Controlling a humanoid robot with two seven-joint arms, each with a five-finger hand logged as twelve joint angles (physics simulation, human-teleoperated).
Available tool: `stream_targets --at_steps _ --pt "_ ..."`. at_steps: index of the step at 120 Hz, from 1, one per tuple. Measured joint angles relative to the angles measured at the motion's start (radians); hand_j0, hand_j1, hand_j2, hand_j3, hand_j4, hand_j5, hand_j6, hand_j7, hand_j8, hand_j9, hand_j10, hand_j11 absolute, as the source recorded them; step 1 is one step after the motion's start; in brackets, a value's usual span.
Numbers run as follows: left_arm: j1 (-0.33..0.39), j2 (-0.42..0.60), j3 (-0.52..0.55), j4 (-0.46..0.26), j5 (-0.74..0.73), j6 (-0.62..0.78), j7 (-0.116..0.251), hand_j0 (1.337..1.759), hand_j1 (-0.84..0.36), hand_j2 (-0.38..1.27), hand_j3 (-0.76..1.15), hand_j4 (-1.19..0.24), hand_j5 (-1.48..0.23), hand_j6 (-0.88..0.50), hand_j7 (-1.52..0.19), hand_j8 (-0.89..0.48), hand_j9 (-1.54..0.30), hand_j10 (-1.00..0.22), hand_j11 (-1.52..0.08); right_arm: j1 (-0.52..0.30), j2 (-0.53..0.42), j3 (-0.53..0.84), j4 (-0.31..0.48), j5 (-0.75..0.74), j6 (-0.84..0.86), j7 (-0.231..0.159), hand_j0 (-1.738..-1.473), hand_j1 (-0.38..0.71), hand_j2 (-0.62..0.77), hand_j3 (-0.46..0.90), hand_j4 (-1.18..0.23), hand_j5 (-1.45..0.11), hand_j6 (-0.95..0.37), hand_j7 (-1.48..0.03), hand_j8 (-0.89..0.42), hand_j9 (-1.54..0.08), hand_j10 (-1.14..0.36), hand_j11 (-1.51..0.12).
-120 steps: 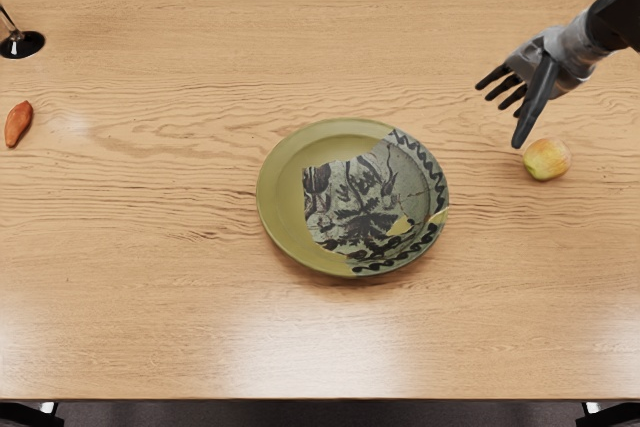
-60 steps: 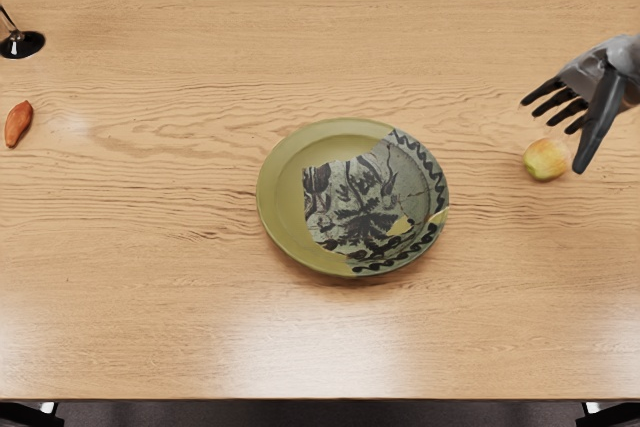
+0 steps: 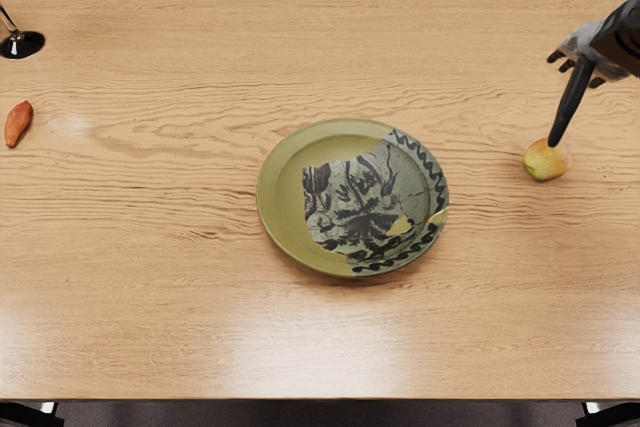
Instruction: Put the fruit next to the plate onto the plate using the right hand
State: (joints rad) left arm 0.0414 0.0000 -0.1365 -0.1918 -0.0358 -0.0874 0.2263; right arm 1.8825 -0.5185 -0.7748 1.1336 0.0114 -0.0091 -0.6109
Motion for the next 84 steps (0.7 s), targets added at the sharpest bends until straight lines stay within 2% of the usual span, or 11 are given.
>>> stream_targets --at_steps 14,25,51,84 --pt "0.0 0.0 0.0 0.0 0.0 0.0 0.0 1.658 0.35 0.0 0.0 0.0 0.0 0.0 0.0 0.0 0.0 0.0 0.0 -0.121 0.038 0.061 -0.093 -0.043 -0.042 0.0 -1.658 -0.32 0.0 0.0 -0.02 -0.03 -0.03 -0.03 -0.03 -0.03 -0.02 -0.03" --pt "0.0 0.0 0.0 0.0 0.0 0.0 0.0 1.658 0.35 0.0 0.0 0.0 0.0 0.0 0.0 0.0 0.0 0.0 0.0 -0.177 0.062 0.099 -0.136 -0.057 -0.054 0.0 -1.658 -0.29 -0.01 0.0 -0.05 -0.07 -0.06 -0.07 -0.05 -0.07 -0.05 -0.07" --pt "0.0 0.0 0.0 0.0 0.0 0.0 0.0 1.658 0.35 0.0 0.0 0.0 0.0 0.0 0.0 0.0 0.0 0.0 0.0 -0.238 0.079 0.143 -0.167 -0.074 -0.081 0.0 -1.658 -0.18 -0.03 0.0 -0.14 -0.19 -0.15 -0.19 -0.15 -0.19 -0.14 -0.19" --pt "0.0 0.0 0.0 0.0 0.0 0.0 0.0 1.658 0.35 0.0 0.0 0.0 0.0 0.0 0.0 0.0 0.0 0.0 0.0 -0.317 0.12 0.15 -0.237 -0.149 -0.104 0.0 -1.658 -0.14 -0.03 0.0 -0.18 -0.23 -0.18 -0.23 -0.18 -0.23 -0.18 -0.23"
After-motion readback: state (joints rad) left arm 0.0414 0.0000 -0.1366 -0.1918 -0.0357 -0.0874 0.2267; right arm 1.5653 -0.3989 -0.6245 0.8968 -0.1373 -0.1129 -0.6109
